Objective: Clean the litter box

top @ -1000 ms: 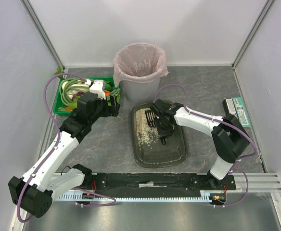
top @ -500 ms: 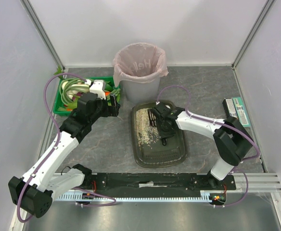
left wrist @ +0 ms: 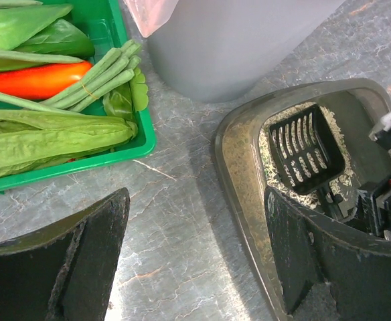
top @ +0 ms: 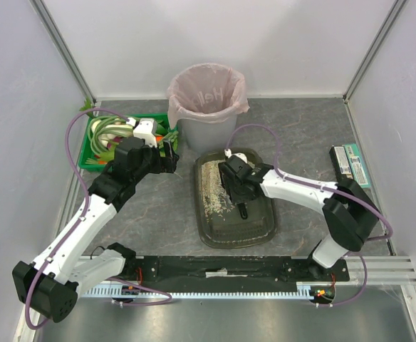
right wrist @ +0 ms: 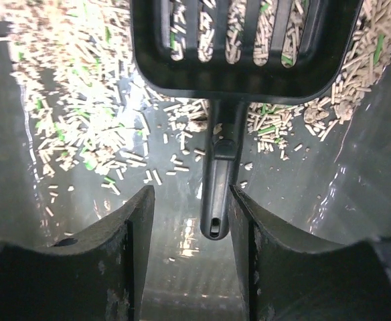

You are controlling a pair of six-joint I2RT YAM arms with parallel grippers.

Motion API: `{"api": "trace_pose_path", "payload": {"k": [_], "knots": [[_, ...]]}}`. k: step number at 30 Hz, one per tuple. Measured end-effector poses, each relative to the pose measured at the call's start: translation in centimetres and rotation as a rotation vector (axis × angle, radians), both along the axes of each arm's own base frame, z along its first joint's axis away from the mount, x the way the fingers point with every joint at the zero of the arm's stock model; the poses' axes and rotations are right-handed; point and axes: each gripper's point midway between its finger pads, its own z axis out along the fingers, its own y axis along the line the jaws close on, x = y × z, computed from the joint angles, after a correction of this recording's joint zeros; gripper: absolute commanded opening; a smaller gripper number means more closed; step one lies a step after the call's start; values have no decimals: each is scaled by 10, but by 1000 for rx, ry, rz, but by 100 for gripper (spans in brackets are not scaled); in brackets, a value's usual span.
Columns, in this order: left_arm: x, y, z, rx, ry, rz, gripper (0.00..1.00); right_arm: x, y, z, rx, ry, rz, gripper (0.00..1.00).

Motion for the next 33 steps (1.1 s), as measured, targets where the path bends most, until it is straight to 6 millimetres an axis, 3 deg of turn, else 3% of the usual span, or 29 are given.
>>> {"api": "trace_pose_path", "payload": {"k": [4,9,12,16,21,26,31,33], "knots": [[0,-2,0,-5,0,-8,88,2,10,24,6,-92,57,54],[1,0,1,-25,5,-18,88,19,29,82,95,-252,85,57],[4,3,4,-55,5,-24,88,34,29,115,134,-350,81,57],[9,10,4,-90,13,-13,88,63,14,129,147,-409,36,58],[18,26,6,-123,12,26,88,109,-31,137,166,-455,-88,58],[27,47,12,-155,-9,74,90,137,-108,148,195,-506,-267,59],[30,53,18,-175,-52,69,94,145,-187,195,219,-647,-430,59],[27,52,21,-176,-73,57,95,141,-204,216,203,-719,-450,59]]}}
